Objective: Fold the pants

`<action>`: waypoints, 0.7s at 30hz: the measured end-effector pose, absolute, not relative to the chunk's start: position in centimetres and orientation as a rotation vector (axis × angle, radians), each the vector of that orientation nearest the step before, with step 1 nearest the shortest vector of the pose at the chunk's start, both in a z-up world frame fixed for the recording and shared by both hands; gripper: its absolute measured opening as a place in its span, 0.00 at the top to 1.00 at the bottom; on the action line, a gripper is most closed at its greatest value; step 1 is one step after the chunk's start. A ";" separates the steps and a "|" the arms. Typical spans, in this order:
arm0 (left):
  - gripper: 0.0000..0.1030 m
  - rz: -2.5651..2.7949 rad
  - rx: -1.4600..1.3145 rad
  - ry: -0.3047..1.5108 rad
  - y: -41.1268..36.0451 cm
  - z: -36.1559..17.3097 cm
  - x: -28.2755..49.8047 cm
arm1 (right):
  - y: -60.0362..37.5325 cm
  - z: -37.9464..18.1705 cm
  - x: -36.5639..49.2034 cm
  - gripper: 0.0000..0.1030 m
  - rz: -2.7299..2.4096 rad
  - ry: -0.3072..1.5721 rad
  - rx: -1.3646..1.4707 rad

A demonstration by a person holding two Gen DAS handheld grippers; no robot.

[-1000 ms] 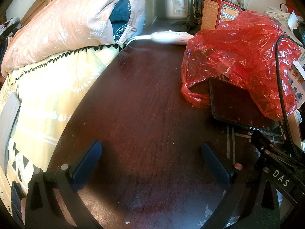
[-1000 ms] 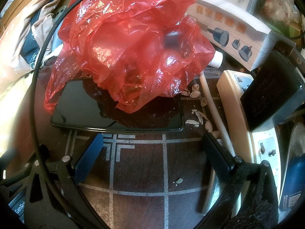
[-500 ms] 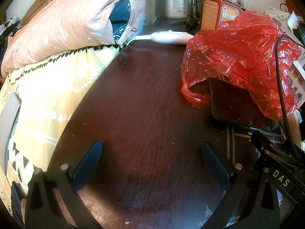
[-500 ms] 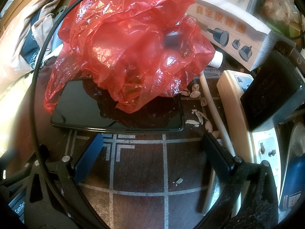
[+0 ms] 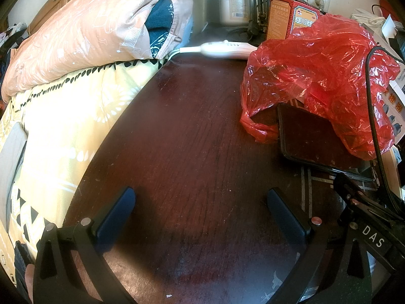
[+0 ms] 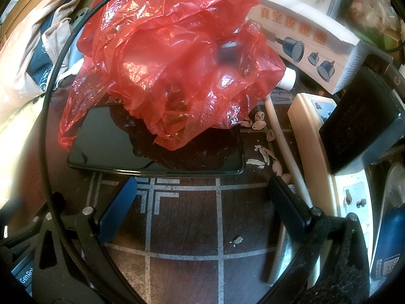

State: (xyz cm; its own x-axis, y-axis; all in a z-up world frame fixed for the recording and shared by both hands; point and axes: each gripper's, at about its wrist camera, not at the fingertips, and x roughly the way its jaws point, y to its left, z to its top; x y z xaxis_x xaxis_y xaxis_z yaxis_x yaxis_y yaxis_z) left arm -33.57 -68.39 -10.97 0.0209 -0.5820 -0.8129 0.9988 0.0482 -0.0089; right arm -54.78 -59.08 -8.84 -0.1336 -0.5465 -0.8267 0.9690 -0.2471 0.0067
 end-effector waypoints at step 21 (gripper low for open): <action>0.00 -1.401 0.712 0.759 -68.4 -11.0 -33.6 | -59.2 -8.9 -54.7 0.00 -1.666 0.679 0.881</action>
State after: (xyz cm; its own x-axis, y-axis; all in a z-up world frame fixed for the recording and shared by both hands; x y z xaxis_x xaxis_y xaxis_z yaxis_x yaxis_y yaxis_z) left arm -33.58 -68.39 -10.99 0.0219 -0.5823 -0.8127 0.9988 0.0490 -0.0082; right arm -54.70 -59.20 -8.89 -0.1447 -0.5437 -0.8267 0.9666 -0.2563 -0.0007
